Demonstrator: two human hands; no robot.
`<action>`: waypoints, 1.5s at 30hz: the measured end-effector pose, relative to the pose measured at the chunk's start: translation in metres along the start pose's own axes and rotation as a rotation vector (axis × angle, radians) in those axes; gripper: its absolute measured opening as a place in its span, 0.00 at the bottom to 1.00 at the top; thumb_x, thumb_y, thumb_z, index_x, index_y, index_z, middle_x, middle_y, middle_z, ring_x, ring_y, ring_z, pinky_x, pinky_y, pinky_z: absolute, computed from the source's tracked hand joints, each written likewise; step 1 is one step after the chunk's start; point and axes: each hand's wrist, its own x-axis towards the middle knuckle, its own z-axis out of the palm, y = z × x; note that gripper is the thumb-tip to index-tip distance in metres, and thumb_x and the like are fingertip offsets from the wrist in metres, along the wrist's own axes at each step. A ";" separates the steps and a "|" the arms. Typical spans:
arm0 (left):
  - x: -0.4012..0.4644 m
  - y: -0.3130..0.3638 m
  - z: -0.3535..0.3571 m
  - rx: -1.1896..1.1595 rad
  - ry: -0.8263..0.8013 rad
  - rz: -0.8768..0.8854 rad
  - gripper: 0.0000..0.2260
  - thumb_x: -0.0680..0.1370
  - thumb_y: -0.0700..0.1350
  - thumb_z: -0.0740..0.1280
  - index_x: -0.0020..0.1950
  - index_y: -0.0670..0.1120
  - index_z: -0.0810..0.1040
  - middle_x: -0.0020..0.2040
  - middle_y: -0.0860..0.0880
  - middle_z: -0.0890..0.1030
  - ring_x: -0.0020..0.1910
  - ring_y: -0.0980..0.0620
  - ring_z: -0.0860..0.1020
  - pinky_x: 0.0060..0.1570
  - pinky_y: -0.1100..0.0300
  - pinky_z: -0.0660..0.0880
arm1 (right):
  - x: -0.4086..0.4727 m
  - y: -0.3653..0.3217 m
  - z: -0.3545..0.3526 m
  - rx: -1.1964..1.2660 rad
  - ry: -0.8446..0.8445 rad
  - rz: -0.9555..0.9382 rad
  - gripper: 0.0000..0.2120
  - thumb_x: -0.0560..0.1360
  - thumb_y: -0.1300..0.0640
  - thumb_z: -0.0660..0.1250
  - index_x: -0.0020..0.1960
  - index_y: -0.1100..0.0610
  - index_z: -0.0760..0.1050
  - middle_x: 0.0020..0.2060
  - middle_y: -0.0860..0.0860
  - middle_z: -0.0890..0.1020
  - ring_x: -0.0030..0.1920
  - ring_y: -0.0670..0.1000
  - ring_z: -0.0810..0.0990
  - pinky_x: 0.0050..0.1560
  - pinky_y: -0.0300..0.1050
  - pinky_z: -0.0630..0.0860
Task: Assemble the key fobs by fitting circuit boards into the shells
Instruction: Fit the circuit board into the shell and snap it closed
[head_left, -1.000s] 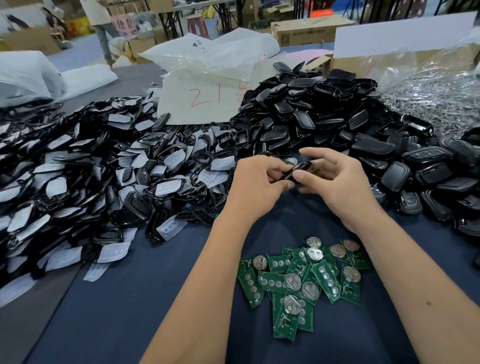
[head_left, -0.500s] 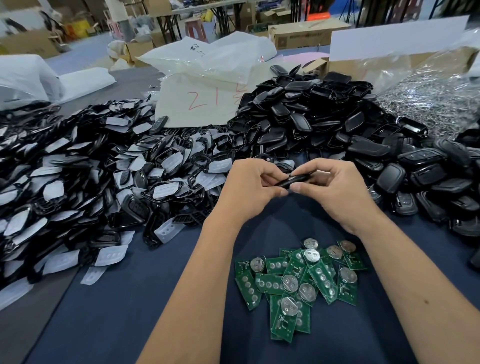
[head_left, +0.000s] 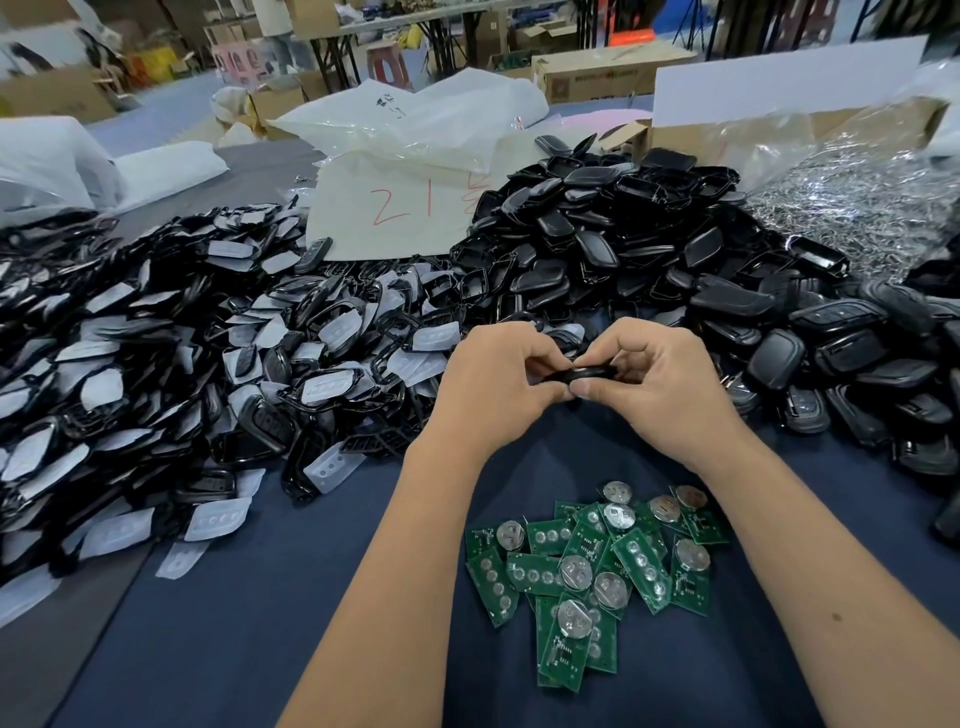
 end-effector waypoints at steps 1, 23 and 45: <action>0.000 0.001 0.001 0.033 0.015 0.022 0.12 0.68 0.44 0.82 0.48 0.54 0.86 0.43 0.58 0.83 0.44 0.58 0.81 0.50 0.51 0.80 | 0.000 -0.001 0.001 -0.011 -0.006 -0.013 0.11 0.69 0.65 0.82 0.44 0.53 0.83 0.41 0.54 0.85 0.42 0.66 0.82 0.45 0.63 0.80; 0.000 0.017 0.009 -1.170 -0.013 -0.466 0.10 0.73 0.27 0.74 0.47 0.39 0.77 0.45 0.40 0.83 0.41 0.48 0.85 0.41 0.59 0.83 | 0.004 -0.005 0.011 0.298 0.139 0.161 0.19 0.82 0.49 0.69 0.33 0.52 0.79 0.26 0.50 0.71 0.27 0.49 0.66 0.28 0.39 0.64; -0.001 0.022 0.016 -1.213 0.035 -0.494 0.09 0.72 0.30 0.74 0.49 0.38 0.80 0.43 0.41 0.83 0.41 0.47 0.85 0.43 0.59 0.84 | 0.001 -0.006 0.016 0.274 0.267 0.120 0.21 0.77 0.44 0.72 0.33 0.58 0.76 0.23 0.49 0.70 0.24 0.47 0.63 0.28 0.40 0.62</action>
